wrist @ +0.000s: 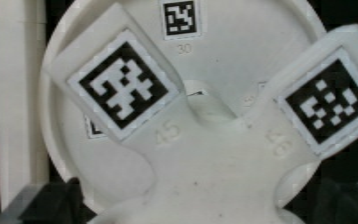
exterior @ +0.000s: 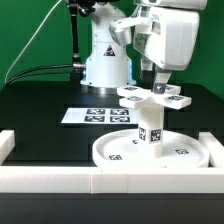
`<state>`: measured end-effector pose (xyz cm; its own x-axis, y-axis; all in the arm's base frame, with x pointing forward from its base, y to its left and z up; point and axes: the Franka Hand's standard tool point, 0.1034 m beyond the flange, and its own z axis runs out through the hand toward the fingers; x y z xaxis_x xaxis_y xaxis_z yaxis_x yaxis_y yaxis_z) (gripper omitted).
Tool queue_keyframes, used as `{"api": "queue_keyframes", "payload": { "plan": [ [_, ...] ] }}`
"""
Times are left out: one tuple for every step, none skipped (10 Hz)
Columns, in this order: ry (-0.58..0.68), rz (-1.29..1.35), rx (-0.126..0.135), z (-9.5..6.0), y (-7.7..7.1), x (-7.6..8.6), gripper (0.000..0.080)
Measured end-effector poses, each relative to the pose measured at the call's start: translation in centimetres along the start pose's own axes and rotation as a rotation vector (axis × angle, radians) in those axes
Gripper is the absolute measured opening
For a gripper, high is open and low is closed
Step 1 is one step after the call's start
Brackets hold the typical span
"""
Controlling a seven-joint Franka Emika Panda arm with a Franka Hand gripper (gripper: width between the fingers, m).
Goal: Assemble round table
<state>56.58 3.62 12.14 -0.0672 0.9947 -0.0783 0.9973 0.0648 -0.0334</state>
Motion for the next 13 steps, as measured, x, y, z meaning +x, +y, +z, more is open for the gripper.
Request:
{"api": "queue_keyframes", "payload": {
  "plan": [
    [0.000, 0.000, 0.005, 0.3, -0.1, 0.0, 0.0649],
    [0.000, 0.000, 0.009, 0.5, -0.2, 0.0, 0.0649],
    [0.000, -0.001, 0.013, 0.8, -0.3, 0.0, 0.0649],
    [0.000, 0.001, 0.017, 0.9, -0.4, 0.0, 0.0649],
    [0.000, 0.003, 0.021, 1.2, -0.5, 0.1, 0.0649],
    [0.000, 0.002, 0.024, 1.4, -0.6, 0.2, 0.0649],
    [0.001, 0.002, 0.025, 1.4, -0.6, 0.2, 0.0649],
    [0.001, 0.002, 0.025, 1.4, -0.6, 0.2, 0.0646],
    [0.001, 0.001, 0.025, 1.4, -0.6, 0.1, 0.0646],
    [0.001, 0.002, 0.024, 1.4, -0.6, 0.1, 0.0463],
    [0.000, 0.015, 0.024, 1.4, -0.6, 0.1, 0.0463],
    [0.000, 0.029, 0.024, 1.4, -0.6, 0.1, 0.0437],
    [0.000, 0.029, 0.024, 1.4, -0.6, 0.1, 0.0437]
  ]
}}
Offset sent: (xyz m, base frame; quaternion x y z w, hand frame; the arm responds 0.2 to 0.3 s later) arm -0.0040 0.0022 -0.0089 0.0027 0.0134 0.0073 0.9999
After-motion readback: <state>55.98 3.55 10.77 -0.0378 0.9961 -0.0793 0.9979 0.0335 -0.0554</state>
